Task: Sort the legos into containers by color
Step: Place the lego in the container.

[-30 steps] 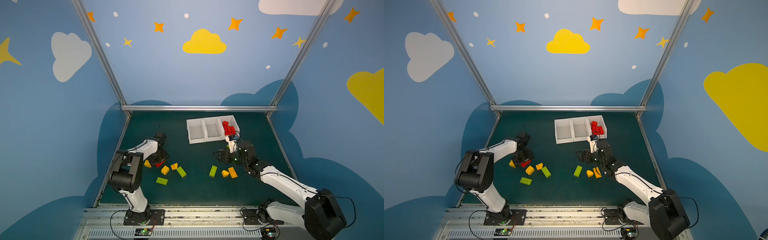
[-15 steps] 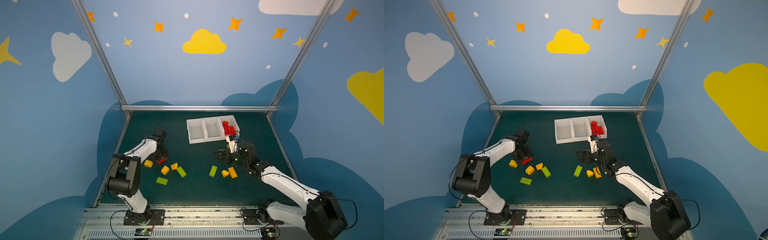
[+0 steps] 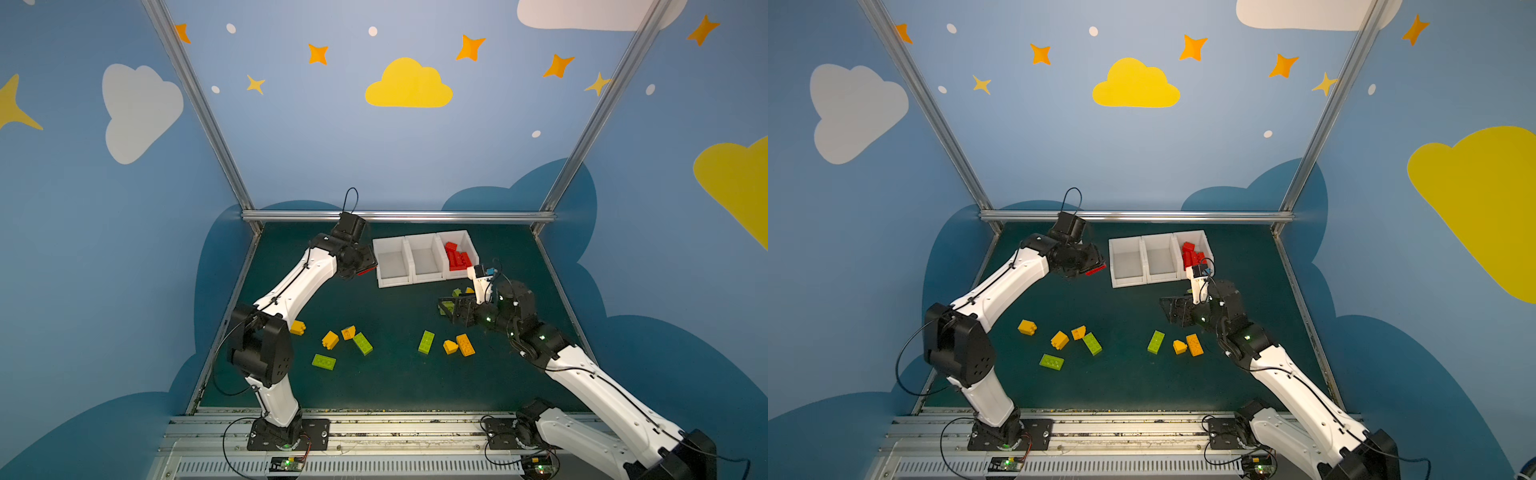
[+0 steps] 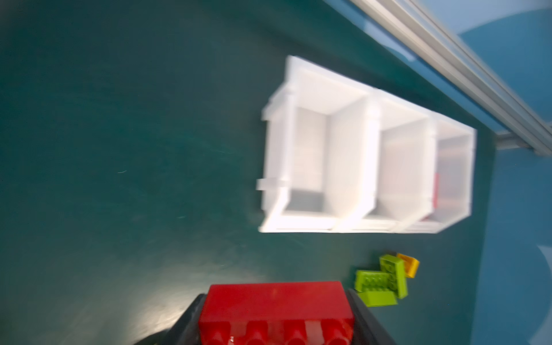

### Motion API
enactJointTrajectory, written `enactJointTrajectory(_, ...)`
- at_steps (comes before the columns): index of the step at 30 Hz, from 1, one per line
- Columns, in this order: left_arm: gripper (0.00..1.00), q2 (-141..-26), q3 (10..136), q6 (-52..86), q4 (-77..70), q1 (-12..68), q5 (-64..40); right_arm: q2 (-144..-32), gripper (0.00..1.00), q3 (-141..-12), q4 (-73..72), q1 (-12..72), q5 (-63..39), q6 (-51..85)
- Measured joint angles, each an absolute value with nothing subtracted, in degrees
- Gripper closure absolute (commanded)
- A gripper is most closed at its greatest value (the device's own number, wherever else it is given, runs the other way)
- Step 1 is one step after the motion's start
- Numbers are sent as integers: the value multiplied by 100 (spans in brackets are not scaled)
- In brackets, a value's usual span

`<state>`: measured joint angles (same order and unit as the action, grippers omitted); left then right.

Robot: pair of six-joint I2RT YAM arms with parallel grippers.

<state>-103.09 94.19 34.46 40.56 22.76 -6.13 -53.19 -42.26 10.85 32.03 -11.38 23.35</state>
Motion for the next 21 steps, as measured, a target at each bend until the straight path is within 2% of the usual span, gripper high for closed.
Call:
enactJointTrajectory(10,37,-12066,11410,3638,3677,2792,-1264,-5046,14,-4672,1922,3203,-1048,2165)
enactJointTrajectory(21,37,-14359,14689,3839,3461,3041,-1914,-5089,14,-4871,2167,3203,-1063,2067)
